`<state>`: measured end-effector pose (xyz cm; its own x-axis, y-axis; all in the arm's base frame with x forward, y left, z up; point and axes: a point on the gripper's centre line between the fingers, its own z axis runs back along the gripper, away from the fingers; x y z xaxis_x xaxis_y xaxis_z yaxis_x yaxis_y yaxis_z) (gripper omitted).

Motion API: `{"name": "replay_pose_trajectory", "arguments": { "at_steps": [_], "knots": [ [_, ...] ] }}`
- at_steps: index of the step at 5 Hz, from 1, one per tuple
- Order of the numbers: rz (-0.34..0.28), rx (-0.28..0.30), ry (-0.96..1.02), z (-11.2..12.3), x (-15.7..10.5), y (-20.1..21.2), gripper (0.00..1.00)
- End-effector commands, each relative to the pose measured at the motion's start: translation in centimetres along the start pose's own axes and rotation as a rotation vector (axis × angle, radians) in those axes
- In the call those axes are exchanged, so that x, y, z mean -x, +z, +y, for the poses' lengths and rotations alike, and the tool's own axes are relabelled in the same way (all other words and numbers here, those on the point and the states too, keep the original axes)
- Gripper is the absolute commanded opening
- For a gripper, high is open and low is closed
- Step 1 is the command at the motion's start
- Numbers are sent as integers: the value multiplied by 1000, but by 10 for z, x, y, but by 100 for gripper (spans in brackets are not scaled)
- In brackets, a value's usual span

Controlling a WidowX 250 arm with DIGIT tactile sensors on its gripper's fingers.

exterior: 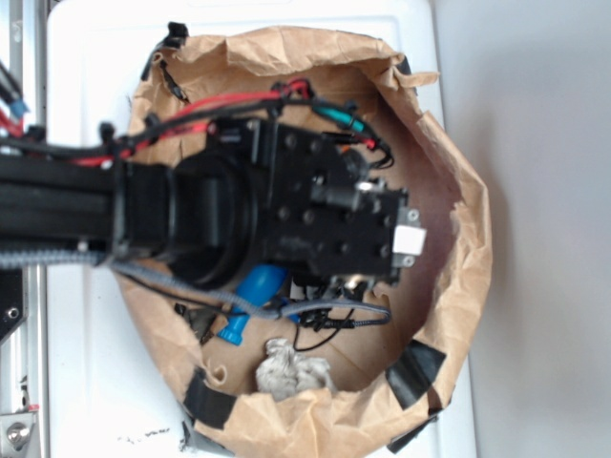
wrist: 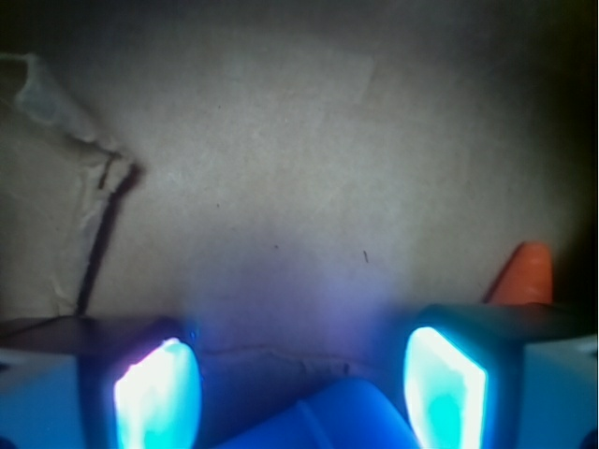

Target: Grab the carrot.

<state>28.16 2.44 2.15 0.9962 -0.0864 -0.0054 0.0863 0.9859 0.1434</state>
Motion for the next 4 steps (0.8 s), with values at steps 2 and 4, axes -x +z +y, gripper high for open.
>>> {"name": "replay_pose_trajectory", "arguments": {
  "at_steps": [2,4],
  "knots": [
    [-15,185,87,16,3,72,0],
    [-31,310,89,28,6,115,0]
  ]
}}
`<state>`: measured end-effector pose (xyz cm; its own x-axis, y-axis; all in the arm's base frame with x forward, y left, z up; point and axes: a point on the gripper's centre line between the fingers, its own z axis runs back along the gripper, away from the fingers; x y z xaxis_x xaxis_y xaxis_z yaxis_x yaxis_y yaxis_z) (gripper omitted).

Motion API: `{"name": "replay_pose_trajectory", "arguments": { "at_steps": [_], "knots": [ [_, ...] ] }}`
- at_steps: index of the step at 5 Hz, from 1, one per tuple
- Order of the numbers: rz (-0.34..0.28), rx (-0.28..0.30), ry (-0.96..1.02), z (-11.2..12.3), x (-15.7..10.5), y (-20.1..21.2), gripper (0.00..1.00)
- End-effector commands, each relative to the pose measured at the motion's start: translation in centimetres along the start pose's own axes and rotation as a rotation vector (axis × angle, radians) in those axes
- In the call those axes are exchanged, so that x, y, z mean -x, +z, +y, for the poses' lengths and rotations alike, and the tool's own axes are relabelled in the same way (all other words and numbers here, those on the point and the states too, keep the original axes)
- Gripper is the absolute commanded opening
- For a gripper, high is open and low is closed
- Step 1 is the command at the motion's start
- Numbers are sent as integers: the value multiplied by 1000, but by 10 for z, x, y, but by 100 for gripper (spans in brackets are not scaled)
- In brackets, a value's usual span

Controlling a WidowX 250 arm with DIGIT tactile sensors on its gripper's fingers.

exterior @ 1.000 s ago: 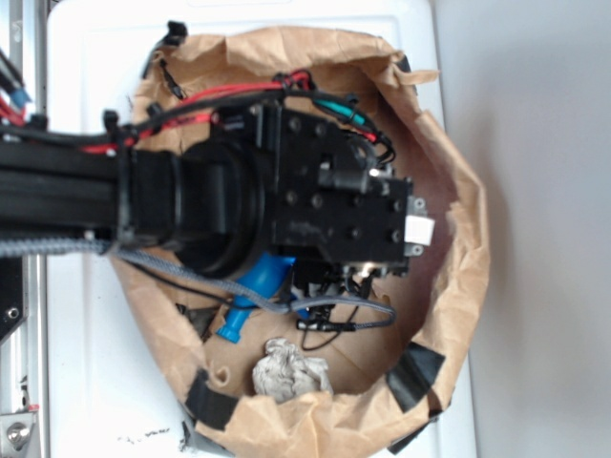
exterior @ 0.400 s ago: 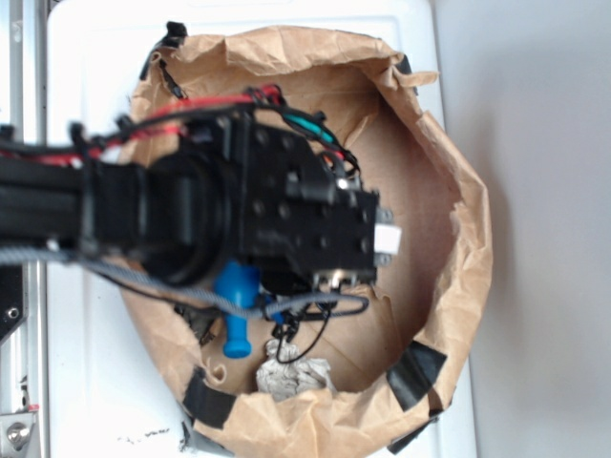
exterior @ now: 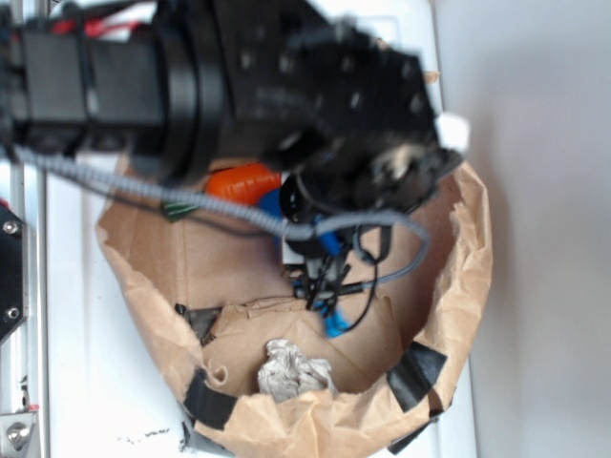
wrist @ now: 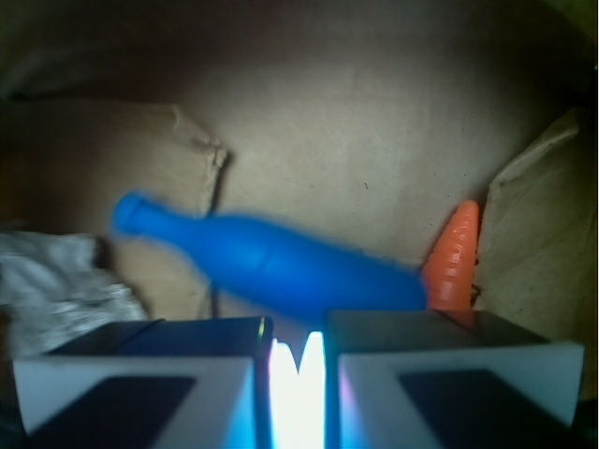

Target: Grab the carrot.

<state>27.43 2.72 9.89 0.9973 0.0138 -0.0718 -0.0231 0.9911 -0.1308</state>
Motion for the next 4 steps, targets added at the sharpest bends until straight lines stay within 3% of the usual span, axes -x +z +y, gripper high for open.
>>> {"name": "replay_pose_trajectory", "arguments": {
  "at_steps": [1,2,4],
  "knots": [
    [-124,34,-36,4,5,51,2],
    [-134,25,-57,11,14,44,100],
    [-151,-48,-69,22,23,21,100]
  ]
}}
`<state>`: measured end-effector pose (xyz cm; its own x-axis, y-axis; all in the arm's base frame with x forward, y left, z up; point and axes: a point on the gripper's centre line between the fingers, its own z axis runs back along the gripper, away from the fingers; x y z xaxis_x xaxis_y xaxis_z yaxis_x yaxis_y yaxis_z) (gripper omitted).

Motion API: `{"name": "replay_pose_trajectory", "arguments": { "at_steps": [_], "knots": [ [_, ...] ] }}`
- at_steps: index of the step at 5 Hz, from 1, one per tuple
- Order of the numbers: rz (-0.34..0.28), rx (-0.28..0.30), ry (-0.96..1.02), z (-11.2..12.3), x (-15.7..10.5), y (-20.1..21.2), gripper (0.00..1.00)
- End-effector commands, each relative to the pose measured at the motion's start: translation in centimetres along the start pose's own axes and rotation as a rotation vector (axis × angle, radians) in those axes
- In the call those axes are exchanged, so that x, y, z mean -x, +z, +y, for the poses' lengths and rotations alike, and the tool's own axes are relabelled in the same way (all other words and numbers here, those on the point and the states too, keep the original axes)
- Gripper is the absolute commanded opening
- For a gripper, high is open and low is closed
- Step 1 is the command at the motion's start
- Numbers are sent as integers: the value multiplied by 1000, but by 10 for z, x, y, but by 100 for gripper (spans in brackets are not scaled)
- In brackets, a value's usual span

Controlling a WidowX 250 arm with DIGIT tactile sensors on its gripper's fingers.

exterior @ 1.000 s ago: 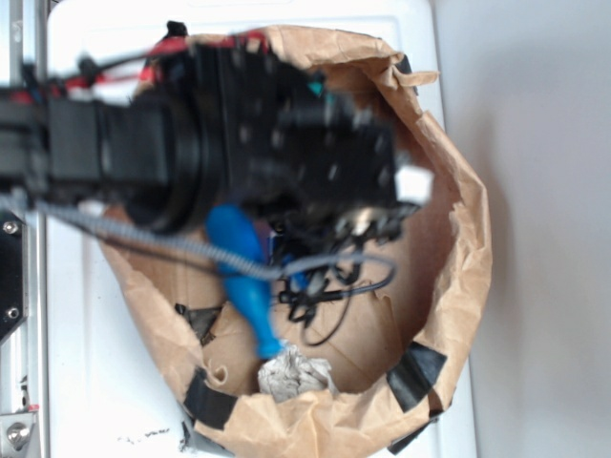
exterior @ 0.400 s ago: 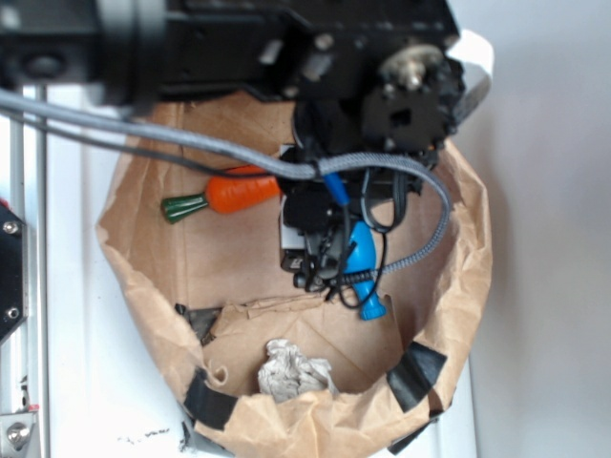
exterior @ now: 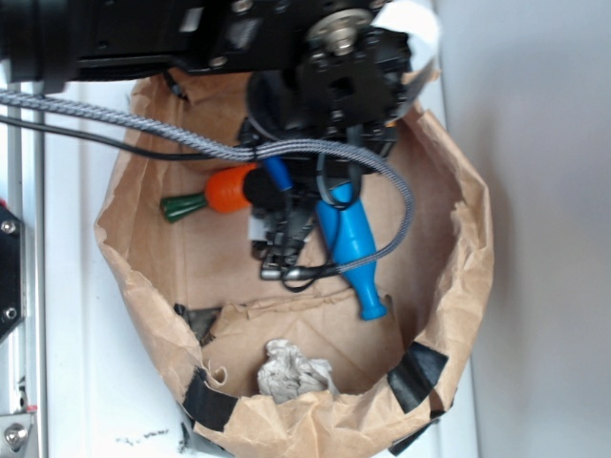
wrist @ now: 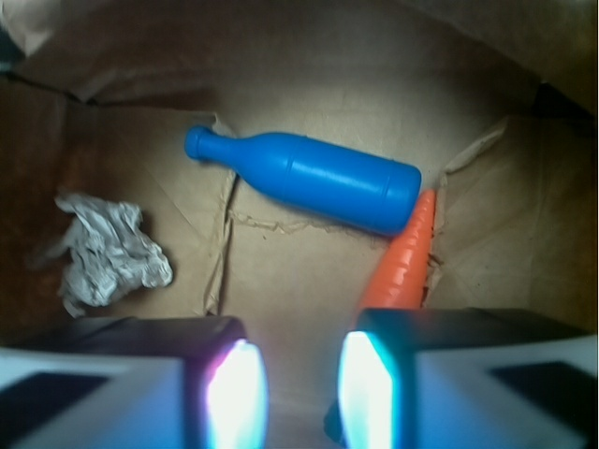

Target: Grab the carrot.

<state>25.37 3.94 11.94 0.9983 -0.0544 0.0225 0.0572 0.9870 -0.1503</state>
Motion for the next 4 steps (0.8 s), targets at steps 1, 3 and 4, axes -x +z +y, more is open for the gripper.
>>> {"name": "replay_pose_trajectory", "arguments": {
  "at_steps": [1,3,4],
  "knots": [
    [-49,-116,20,14,4,-17,100],
    [-33,-193,33,11,-9,-59,100],
    [5,-190,35,14,-22,-83,100]
  ]
}}
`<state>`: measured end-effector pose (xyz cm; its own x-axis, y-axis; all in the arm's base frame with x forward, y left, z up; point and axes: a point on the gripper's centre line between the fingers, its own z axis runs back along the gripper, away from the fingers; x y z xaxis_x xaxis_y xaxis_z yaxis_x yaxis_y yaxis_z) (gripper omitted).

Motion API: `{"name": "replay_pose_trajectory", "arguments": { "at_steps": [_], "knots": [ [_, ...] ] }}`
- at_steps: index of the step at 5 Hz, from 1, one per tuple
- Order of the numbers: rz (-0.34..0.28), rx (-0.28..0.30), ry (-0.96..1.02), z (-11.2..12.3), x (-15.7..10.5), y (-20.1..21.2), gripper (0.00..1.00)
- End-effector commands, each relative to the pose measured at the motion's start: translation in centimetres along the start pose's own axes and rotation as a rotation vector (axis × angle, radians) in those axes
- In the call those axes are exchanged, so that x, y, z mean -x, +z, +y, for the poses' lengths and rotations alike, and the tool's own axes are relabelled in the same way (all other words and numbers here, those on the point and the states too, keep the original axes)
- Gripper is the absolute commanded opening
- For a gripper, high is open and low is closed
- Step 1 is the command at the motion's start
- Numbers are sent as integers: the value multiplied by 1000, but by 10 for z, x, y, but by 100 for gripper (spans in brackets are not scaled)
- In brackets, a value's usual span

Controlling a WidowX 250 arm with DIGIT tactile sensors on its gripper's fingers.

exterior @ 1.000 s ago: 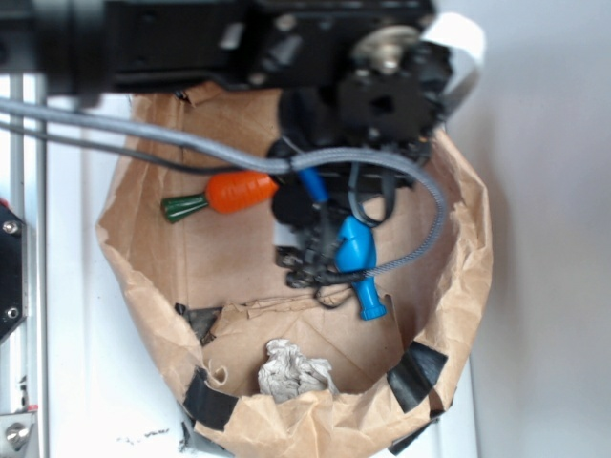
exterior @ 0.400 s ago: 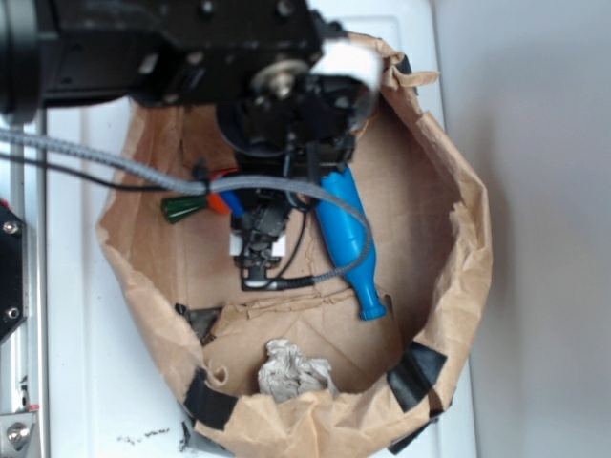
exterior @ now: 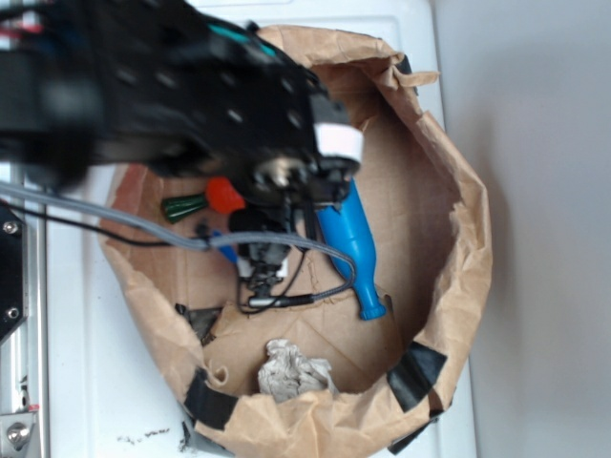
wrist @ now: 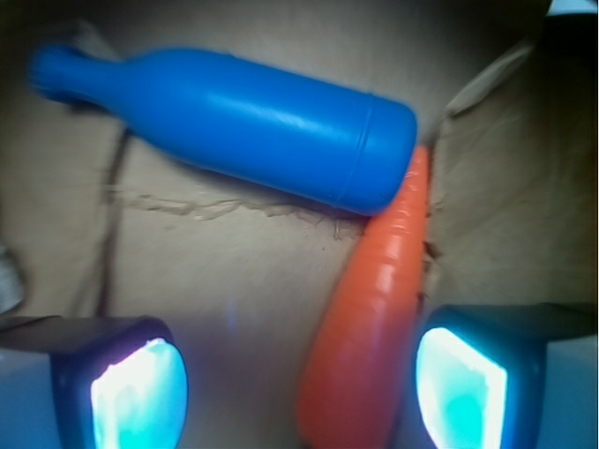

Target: Grab the carrot.

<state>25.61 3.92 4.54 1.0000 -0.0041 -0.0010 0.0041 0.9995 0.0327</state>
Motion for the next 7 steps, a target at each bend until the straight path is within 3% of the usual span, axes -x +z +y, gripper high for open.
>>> {"name": "replay_pose_trajectory", "arguments": {
  "at_steps": [1,2,4,5,6,7],
  "knots": [
    [34,7,-5,-2,-30,-24,100],
    [17,-2,12,-6,-26,-22,0],
    [-58,83,-9,-10,-8,29,0],
    [-105,180,20,-3,-13,78,0],
    [-116,230,35,0,-14,105,0],
    [-114,244,33,3,-14,114,0]
  ]
}}
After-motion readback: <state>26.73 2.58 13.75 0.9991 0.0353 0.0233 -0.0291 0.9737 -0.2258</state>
